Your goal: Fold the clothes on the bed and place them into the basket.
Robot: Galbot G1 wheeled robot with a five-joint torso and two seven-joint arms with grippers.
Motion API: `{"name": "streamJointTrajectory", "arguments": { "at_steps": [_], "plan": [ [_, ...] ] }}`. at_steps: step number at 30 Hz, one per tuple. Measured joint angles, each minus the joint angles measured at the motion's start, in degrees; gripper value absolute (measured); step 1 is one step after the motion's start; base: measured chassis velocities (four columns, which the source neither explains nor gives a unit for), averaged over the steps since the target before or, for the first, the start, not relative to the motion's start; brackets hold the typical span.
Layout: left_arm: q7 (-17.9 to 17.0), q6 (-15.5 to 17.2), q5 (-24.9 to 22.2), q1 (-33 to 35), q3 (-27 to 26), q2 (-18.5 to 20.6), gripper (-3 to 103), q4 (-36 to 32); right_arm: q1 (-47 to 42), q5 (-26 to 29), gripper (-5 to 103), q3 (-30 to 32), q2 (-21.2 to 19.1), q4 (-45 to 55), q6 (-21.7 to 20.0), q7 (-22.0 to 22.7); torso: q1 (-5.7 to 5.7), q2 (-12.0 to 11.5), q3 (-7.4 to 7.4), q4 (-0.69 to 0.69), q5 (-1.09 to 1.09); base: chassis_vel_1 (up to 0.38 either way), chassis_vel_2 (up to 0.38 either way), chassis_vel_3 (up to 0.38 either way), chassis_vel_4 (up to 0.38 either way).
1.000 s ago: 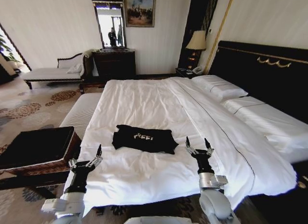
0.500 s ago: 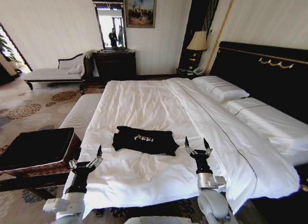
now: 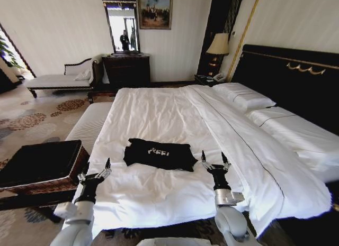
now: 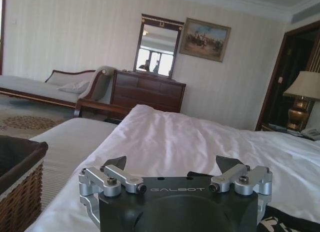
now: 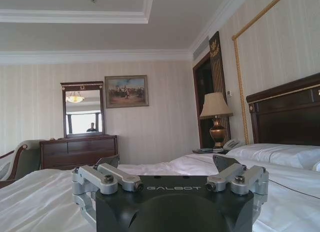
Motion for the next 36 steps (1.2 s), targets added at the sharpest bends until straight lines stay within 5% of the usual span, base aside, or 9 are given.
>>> {"name": "streamJointTrajectory", "arguments": {
  "at_steps": [3, 10, 17, 28, 36],
  "plan": [
    [1.3, 1.9, -3.3, -2.9, -0.2, 4.9, 100, 4.1, 1.0, -0.3, 100, -0.5, -0.1, -1.7, 0.0, 0.5, 0.0, 0.0, 0.0, 0.03, 0.0, 0.0, 0.0, 0.0, 0.0],
    [0.9, 6.0, -13.6, -10.1, 3.3, 9.2, 100, 10.6, 3.2, -1.5, 100, -1.4, 0.1, -5.4, 0.8, 0.7, -0.01, 0.0, 0.0, 0.03, 0.0, 0.0, 0.0, 0.0, 0.0],
    [-8.4, 16.1, -24.2, -26.6, 8.1, 12.4, 100, 20.0, 7.2, -1.5, 100, -4.3, -0.3, -10.6, 1.1, 1.2, 0.0, 0.0, 0.01, 0.01, 0.01, 0.0, 0.0, 0.0, 0.0],
    [-10.4, 25.2, -27.1, -48.3, 19.7, 13.7, 100, 39.5, 10.6, -1.6, 100, -6.6, 0.2, -14.7, 1.4, 1.5, 0.0, 0.0, 0.0, 0.01, 0.01, 0.0, 0.0, 0.0, 0.0],
    [-9.4, 29.6, -31.3, -57.5, 24.2, 12.3, 100, 46.2, 10.6, -1.6, 100, -6.0, 0.1, -14.8, 1.5, 1.5, -0.01, 0.0, 0.0, 0.01, 0.02, 0.0, 0.0, 0.0, 0.0]
  ]
}}
